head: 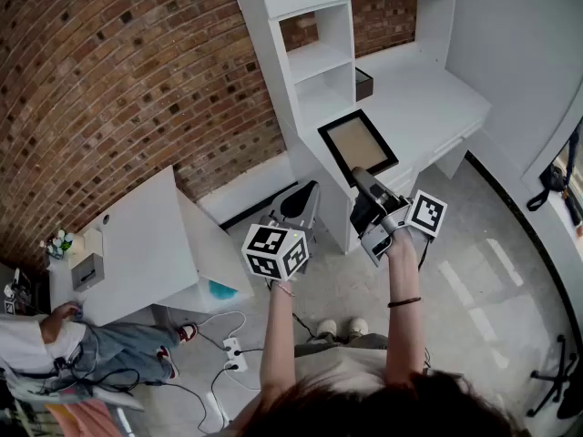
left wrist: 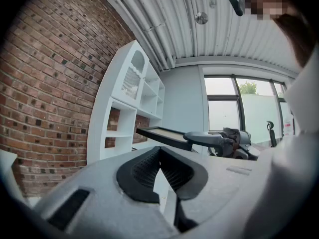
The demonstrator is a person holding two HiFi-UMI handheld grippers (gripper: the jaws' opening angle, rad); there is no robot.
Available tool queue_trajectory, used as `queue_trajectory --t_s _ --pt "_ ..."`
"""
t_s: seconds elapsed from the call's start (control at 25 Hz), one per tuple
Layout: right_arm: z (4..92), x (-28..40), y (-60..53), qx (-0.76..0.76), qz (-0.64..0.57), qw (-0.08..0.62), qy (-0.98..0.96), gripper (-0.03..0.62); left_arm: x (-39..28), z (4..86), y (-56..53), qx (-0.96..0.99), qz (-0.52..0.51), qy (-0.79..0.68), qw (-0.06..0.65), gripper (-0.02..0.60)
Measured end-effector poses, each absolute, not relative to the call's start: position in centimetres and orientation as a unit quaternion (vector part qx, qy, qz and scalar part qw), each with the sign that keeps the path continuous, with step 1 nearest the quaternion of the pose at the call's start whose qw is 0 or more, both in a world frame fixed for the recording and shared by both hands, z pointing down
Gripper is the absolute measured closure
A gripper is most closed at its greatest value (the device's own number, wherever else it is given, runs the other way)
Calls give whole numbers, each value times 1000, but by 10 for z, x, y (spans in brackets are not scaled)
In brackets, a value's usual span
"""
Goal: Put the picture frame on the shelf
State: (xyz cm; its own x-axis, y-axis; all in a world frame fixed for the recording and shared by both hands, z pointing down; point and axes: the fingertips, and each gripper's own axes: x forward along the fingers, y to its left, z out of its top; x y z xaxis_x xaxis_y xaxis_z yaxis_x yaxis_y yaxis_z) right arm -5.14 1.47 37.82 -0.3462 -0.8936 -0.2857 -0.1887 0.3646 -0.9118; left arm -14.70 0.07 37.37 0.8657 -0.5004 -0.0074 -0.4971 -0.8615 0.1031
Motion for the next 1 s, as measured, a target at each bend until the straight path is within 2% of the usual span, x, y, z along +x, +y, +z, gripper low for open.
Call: queue_trajectory --t_s 1.0 --pt "385 -26 14 -381 -426 414 708 522 -125 379 1 959 -14 -277 54 571"
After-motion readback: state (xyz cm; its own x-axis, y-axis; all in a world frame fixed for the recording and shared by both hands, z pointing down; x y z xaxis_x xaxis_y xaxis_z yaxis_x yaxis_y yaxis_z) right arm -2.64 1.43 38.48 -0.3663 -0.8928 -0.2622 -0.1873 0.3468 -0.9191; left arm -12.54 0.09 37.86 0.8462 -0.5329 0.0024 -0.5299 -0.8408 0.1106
